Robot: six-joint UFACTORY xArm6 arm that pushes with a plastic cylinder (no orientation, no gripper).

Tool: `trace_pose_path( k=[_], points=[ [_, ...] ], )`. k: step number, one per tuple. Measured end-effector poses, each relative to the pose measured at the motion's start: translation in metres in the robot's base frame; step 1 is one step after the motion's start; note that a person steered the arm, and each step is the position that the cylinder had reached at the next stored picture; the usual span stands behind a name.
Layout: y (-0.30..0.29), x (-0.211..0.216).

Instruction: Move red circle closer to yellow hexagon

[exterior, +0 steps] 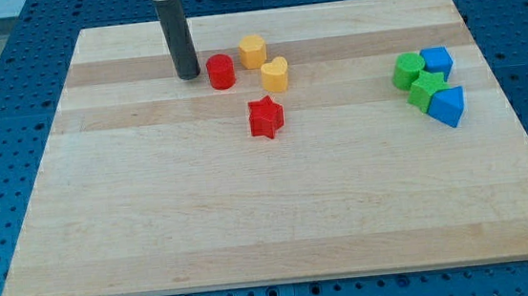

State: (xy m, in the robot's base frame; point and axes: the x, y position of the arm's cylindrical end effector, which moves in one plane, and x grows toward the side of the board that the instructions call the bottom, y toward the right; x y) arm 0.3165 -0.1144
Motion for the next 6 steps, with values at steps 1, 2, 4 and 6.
trace_pose_path(
  k=[1, 2, 4, 6],
  points=[
    [0.007, 0.0],
    [0.013, 0.0],
    [0.022, 0.0],
    [0.021, -0.001]
  ],
)
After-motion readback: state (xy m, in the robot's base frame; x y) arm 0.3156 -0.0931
